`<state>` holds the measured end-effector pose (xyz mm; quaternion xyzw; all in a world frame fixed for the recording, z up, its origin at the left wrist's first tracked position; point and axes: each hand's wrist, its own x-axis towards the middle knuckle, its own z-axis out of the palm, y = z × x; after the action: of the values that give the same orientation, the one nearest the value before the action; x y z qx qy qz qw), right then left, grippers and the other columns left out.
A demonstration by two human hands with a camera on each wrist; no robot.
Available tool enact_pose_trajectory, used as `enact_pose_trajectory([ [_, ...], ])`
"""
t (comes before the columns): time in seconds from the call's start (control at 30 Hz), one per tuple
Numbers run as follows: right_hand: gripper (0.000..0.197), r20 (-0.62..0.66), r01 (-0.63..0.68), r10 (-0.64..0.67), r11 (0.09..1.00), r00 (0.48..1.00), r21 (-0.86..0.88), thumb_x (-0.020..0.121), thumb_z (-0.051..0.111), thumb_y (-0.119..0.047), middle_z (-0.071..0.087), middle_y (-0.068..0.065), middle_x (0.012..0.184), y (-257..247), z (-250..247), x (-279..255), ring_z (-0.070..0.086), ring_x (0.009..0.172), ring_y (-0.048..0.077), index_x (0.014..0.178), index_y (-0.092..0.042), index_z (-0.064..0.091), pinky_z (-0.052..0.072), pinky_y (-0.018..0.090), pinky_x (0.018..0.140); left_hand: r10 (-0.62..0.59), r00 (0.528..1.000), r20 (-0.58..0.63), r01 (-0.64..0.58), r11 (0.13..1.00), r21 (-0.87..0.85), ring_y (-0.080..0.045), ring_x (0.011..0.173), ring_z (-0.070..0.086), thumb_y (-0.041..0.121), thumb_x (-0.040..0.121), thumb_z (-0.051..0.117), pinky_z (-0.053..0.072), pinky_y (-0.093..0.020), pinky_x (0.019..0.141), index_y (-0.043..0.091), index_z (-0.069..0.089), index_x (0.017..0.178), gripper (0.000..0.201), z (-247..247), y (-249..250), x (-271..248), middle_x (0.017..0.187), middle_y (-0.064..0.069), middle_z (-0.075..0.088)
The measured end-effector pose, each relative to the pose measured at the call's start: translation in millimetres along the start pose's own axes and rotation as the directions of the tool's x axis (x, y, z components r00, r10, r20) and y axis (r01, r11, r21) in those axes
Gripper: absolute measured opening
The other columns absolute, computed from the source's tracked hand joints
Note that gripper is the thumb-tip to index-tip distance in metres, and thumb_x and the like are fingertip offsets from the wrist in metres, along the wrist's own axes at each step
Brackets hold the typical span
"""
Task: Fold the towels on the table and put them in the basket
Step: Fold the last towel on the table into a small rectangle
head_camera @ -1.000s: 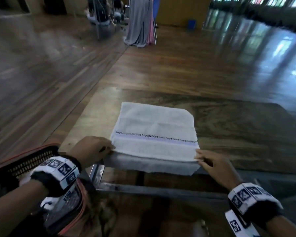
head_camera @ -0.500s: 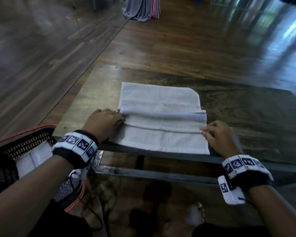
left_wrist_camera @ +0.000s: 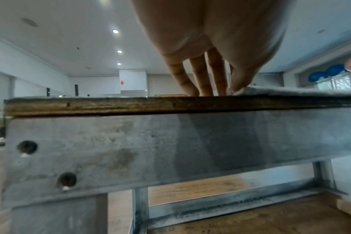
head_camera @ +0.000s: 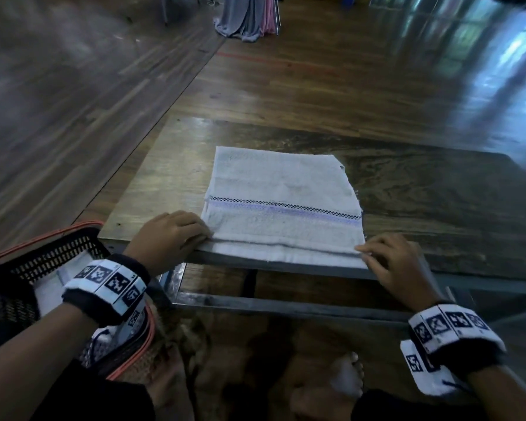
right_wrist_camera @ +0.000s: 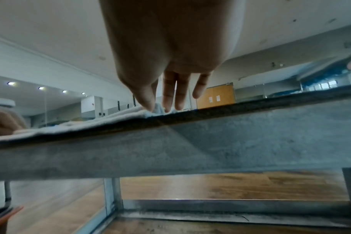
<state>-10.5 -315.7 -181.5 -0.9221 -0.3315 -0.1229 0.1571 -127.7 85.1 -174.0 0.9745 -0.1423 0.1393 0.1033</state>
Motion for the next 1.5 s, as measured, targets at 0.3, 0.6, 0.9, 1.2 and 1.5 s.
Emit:
enact_pose_trajectory([
  [0.3, 0.020, 0.149, -0.006, 0.002, 1.000, 0.989, 0.023, 0.082, 0.067, -0.018, 0.065, -0.001, 0.095, -1, -9, 1, 0.057, 0.091, 0.016, 0.102, -0.020, 0.070, 0.049, 0.042, 0.079, -0.007, 0.997, -0.079, 0.008, 1.000, 0.016, -0.017, 0.078, 0.064, 0.034, 0.087, 0.043, 0.043, -0.033, 0.072, 0.019, 0.069, 0.088, 0.030, -10, 1, -6, 0.089, 0.005, 0.069],
  [0.6, 0.034, 0.088, 0.042, -0.036, 0.997, 0.995, -0.070, 0.078, 0.072, -0.012, 0.068, 0.006, 0.103, -12, -2, -13, 0.063, 0.094, 0.023, 0.111, -0.010, 0.066, 0.052, 0.039, 0.079, 0.013, 0.999, 0.043, -0.007, 0.987, -0.158, -0.017, 0.085, 0.058, 0.014, 0.078, 0.072, 0.052, -0.031, 0.070, 0.009, 0.066, 0.100, 0.023, -1, -2, -17, 0.096, -0.004, 0.062],
  [0.9, 0.023, 0.096, -0.030, 0.033, 0.999, 0.995, -0.037, 0.084, 0.064, -0.009, 0.067, 0.007, 0.100, -19, -8, -6, 0.062, 0.092, 0.023, 0.106, -0.008, 0.067, 0.051, 0.042, 0.078, -0.035, 0.997, 0.065, 0.045, 0.987, -0.157, -0.014, 0.085, 0.055, 0.008, 0.076, 0.071, 0.049, -0.028, 0.070, 0.011, 0.066, 0.094, 0.018, 3, -5, -11, 0.095, -0.002, 0.061],
  [1.2, 0.011, -0.097, -0.211, 0.234, 0.957, 0.967, 0.201, 0.086, 0.055, -0.006, 0.061, 0.006, 0.090, -44, -66, 14, 0.056, 0.078, 0.017, 0.094, -0.010, 0.060, 0.047, 0.025, 0.069, -0.257, 0.940, -0.226, 0.155, 0.909, -0.386, -0.015, 0.084, 0.062, 0.011, 0.082, 0.068, 0.048, -0.025, 0.076, 0.009, 0.064, 0.091, 0.011, -56, 30, 2, 0.091, 0.000, 0.068],
  [1.5, 0.023, -0.295, -0.001, 0.121, 0.926, 0.948, 0.378, 0.088, 0.057, -0.003, 0.060, -0.022, 0.088, -70, -192, 28, 0.054, 0.081, -0.020, 0.092, -0.026, 0.059, 0.036, -0.004, 0.069, -0.439, 0.855, -0.276, 0.066, 0.619, -0.782, 0.007, 0.058, 0.055, 0.011, 0.078, 0.065, 0.042, -0.004, 0.055, 0.010, 0.063, 0.078, 0.002, -179, 59, 9, 0.066, 0.008, 0.062],
])
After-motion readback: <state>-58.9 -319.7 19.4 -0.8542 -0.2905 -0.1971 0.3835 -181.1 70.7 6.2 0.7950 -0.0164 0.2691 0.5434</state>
